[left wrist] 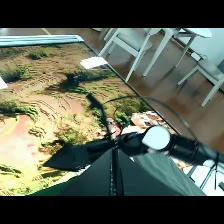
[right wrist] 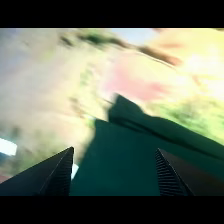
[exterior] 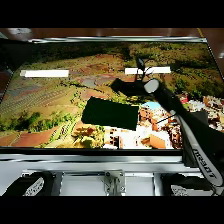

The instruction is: Fold the shirts.

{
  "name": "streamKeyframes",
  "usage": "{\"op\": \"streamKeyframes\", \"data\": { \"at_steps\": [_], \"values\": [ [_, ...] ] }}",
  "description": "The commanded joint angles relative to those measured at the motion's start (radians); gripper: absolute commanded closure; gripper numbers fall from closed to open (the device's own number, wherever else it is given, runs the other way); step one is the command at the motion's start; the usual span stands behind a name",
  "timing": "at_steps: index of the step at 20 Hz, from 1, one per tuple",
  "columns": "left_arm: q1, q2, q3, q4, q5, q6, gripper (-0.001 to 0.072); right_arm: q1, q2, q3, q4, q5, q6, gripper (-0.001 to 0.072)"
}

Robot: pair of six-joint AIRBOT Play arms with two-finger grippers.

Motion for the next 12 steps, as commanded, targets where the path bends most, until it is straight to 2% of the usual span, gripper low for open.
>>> {"op": "streamKeyframes", "data": {
  "at_steps": [1, 3, 8, 12],
  "values": [
    [0.0, 0.0, -0.004, 0.042, -0.004, 0.0, 0.0675, -0.192, 0.041, -0.01, -0.362, 0.498, 0.124, 0.008],
    [0.0, 0.0, -0.004, 0.042, -0.004, 0.0, 0.0675, -0.254, 0.028, -0.063, -0.333, 0.594, 0.095, 0.008],
    [0.0, 0.0, -0.004, 0.042, -0.005, 0.0, 0.0675, -0.262, -0.032, -0.175, -0.162, 0.458, 0.039, 0.008],
    [0.0, 0.0, -0.004, 0.042, -0.005, 0.0, 0.0675, -0.261, -0.134, -0.175, 0.003, 0.42, -0.037, 0.008]
  ]
}}
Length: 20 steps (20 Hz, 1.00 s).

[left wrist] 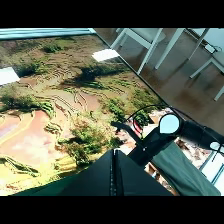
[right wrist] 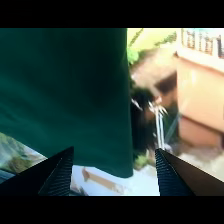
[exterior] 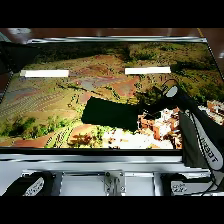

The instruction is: Fold the shirts.

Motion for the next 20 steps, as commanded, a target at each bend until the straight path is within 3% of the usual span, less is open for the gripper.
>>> {"op": "streamKeyframes", "data": {
  "at_steps": [1, 9, 10, 11, 12, 15, 20],
  "values": [
    [0.0, 0.001, 0.0, 0.001, 0.0, 0.0, 0.0675, -0.007, -0.077, -0.013, 0.159, -0.024, -0.083, 0.008],
    [0.0, 0.0, 0.0, 0.0, 0.004, -0.001, 0.0675, -0.007, -0.146, -0.014, 0.227, -0.043, -0.13, 0.0107],
    [0.0, 0.0, 0.0, 0.0, 0.004, -0.001, 0.0675, -0.007, -0.146, -0.013, 0.245, -0.052, -0.156, 0.0258],
    [0.0, 0.0, 0.0, 0.0, 0.003, 0.0, 0.0675, -0.008, -0.145, -0.013, 0.277, -0.059, -0.195, 0.0501],
    [0.0, 0.0, 0.0, 0.001, 0.004, 0.0, 0.0675, -0.008, -0.143, -0.013, 0.323, -0.058, -0.246, 0.0636],
    [0.0, 0.0, 0.0, 0.001, 0.004, 0.0, 0.0675, -0.011, -0.089, -0.008, 0.465, -0.049, -0.449, 0.0647],
    [0.0, -0.008, -0.001, 0.001, 0.003, 0.0, 0.0675, -0.146, 0.097, 0.118, 0.402, -0.046, -0.444, 0.0647]
  ]
}}
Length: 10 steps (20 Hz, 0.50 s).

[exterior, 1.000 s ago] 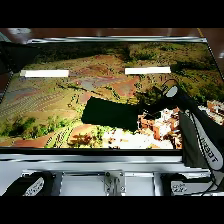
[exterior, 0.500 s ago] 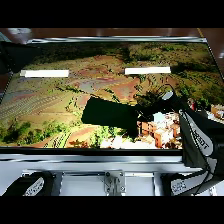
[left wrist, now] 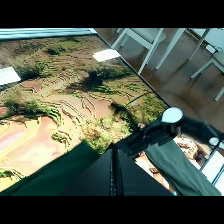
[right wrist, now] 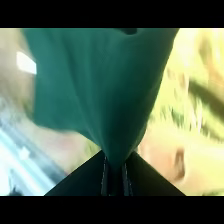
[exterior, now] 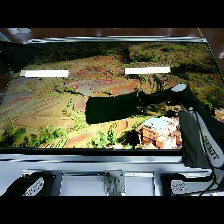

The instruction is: Fold the shirts.

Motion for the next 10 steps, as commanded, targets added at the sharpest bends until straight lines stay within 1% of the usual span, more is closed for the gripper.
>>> {"op": "streamKeyframes", "data": {
  "at_steps": [1, 3, 6, 10],
  "values": [
    [0.0, -0.008, -0.001, 0.0, 0.0, 0.0, 0.0675, -0.122, 0.127, 0.09, -0.051, 0.004, 0.022, 0.0647],
    [0.0, -0.013, -0.001, 0.0, 0.0, 0.0, 0.0675, -0.24, 0.198, 0.134, -0.143, 0.018, 0.117, 0.0647],
    [0.0, -0.014, -0.001, 0.0, -0.001, 0.0, 0.0675, -0.435, 0.292, 0.151, -0.256, 0.075, 0.241, 0.0647],
    [0.0, -0.014, -0.001, 0.0, -0.002, 0.0, 0.0675, -0.656, 0.367, 0.151, -0.424, 0.201, 0.34, 0.0647]
  ]
}}
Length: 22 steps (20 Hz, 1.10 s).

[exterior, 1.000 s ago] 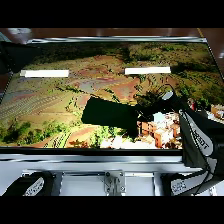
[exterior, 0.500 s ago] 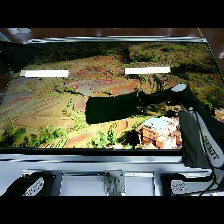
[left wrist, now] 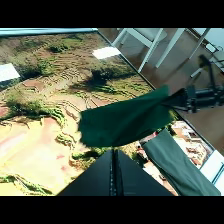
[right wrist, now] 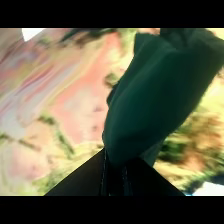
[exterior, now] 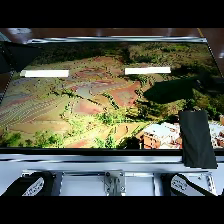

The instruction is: Fold the shirts.

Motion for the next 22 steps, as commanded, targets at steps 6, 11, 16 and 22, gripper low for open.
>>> {"op": "streamKeyframes", "data": {
  "at_steps": [6, 11, 16, 22],
  "values": [
    [0.0, -0.001, 0.0, 0.0, -0.019, 0.0, 0.0675, -0.334, 0.084, 0.009, -0.283, 0.239, 0.163, 0.0647],
    [0.0, -0.001, 0.0, 0.0, -0.019, 0.0, 0.0675, -0.347, 0.084, 0.009, -0.397, 0.402, 0.199, 0.0647],
    [0.0, 0.0, 0.0, 0.0, -0.024, 0.0, 0.0675, -0.347, 0.084, 0.009, -0.666, 0.633, 0.254, 0.0648],
    [0.0, 0.0, 0.0, 0.0, -0.065, 0.0, 0.0675, -0.347, 0.146, -0.077, -0.811, 0.666, 0.306, 0.0649]
  ]
}}
